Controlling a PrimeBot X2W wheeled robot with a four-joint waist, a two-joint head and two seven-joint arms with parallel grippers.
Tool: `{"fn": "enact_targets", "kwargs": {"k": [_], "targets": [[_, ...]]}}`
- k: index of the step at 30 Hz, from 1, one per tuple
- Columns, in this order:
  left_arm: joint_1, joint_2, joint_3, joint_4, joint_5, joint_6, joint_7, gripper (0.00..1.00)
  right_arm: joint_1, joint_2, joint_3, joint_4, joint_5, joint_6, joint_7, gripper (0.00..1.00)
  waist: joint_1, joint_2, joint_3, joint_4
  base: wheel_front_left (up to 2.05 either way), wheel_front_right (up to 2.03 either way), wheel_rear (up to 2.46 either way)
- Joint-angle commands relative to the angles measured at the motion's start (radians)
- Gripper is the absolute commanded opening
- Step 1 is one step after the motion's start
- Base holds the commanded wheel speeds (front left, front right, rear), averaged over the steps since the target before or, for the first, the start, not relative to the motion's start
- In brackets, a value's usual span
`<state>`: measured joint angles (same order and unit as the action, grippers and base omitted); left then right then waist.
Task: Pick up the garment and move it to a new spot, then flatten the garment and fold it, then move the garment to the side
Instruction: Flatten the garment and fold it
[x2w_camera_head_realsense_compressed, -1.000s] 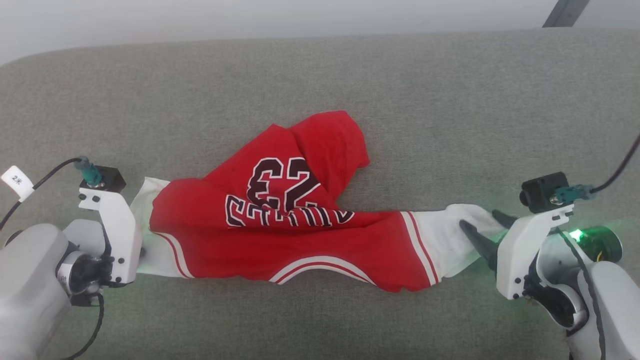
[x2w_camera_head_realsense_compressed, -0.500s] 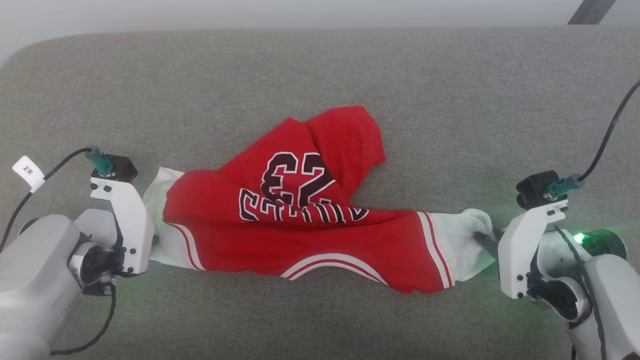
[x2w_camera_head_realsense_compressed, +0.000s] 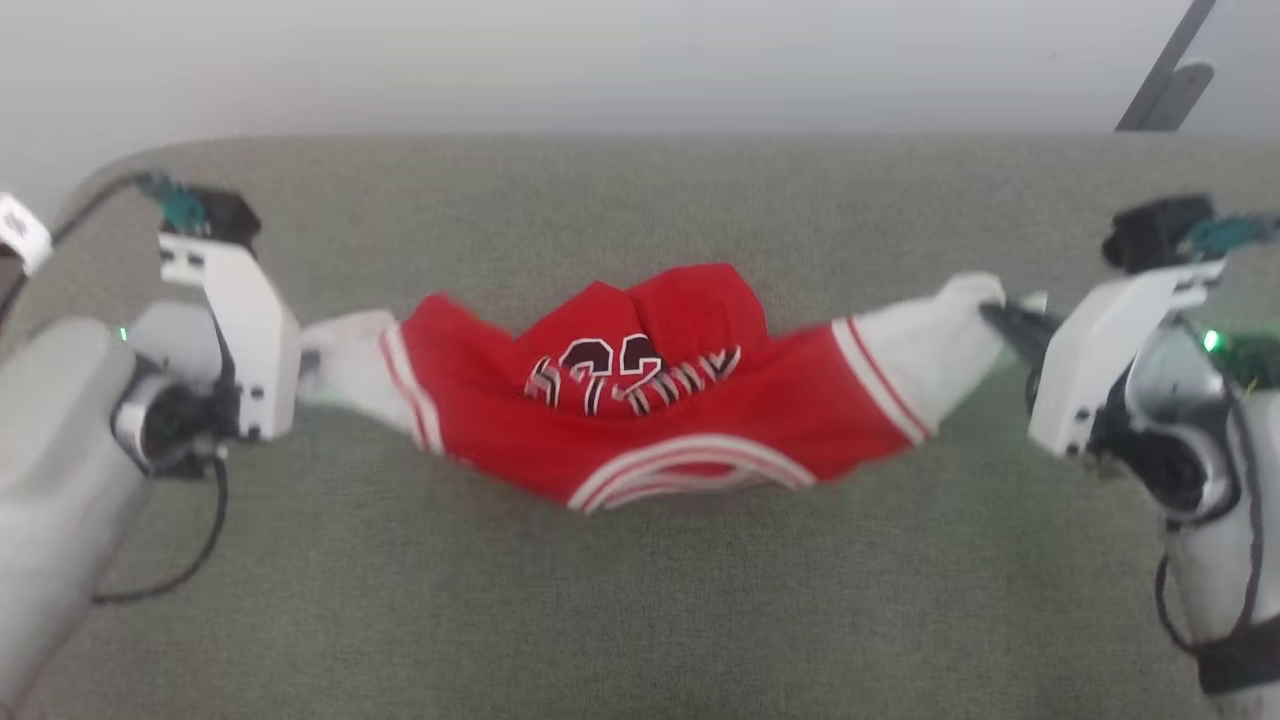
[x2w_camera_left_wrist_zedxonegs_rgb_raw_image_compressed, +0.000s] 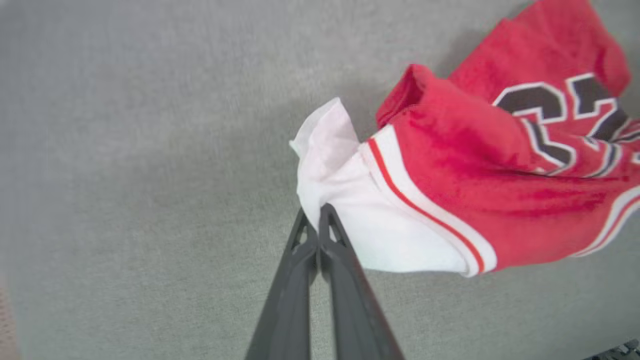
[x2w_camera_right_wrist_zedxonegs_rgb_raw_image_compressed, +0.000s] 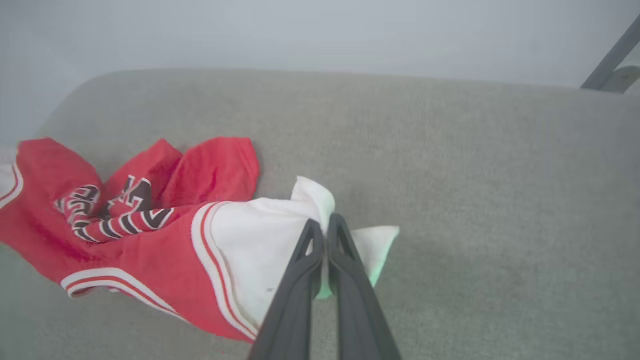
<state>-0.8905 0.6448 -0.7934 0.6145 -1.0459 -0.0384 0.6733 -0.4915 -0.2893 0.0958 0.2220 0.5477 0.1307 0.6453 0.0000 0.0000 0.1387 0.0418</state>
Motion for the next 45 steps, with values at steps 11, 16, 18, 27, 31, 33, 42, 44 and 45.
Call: {"fn": "enact_targets", "kwargs": {"k": [11,16,18,27,31,33,42,44,45], "targets": [[-0.246,-0.013,0.055,-0.001,0.041,-0.01,-0.028,0.0,-0.293,0.028,-0.04,0.077,-0.026,0.0,-0.113,0.0,0.0,0.0,-0.08,-0.007,0.0,0.0,0.0],[-0.369,-0.027,0.075,0.031,0.068,-0.022,-0.073,0.0,-0.443,0.051,-0.031,0.153,-0.047,0.0,-0.175,0.0,0.0,0.0,-0.093,-0.017,0.0,0.0,0.0],[-0.412,-0.03,0.08,0.051,0.084,-0.029,-0.096,0.0,-0.496,0.062,-0.031,0.185,-0.043,0.0,-0.206,0.0,0.0,0.0,-0.097,-0.022,0.0,0.0,0.0],[-0.56,-0.065,0.073,0.16,0.131,-0.063,-0.173,0.0,-0.677,0.057,0.024,0.326,-0.062,0.0,-0.308,0.0,0.0,0.0,-0.076,-0.037,0.0,0.0,0.0],[-0.609,-0.083,0.067,0.194,0.156,-0.071,-0.232,0.0,-0.743,0.052,0.039,0.394,-0.077,0.0,-0.376,0.0,0.0,0.0,-0.022,-0.039,0.0,0.0,0.0],[-0.634,-0.095,0.07,0.214,0.161,-0.073,-0.262,0.0,-0.781,0.053,0.045,0.426,-0.084,0.0,-0.417,0.0,0.0,0.0,0.014,-0.041,0.0,0.0,0.0],[-0.825,-0.159,0.072,0.316,0.245,-0.061,-0.506,0.0,-0.99,0.038,0.09,0.589,-0.179,0.0,-0.729,0.0,0.0,0.0,0.222,-0.044,0.0,0.0,0.0],[-0.856,-0.179,0.071,0.341,0.268,-0.063,-0.573,0.0,-1.028,0.034,0.084,0.632,-0.214,0.0,-0.814,0.0,0.0,0.0,0.253,-0.039,0.0,0.0,0.0],[-0.874,-0.188,0.074,0.352,0.272,-0.064,-0.611,0.0,-1.05,0.029,0.084,0.649,-0.239,0.0,-0.851,0.0,0.0,0.0,0.267,-0.036,0.0,0.0,0.0]]}}
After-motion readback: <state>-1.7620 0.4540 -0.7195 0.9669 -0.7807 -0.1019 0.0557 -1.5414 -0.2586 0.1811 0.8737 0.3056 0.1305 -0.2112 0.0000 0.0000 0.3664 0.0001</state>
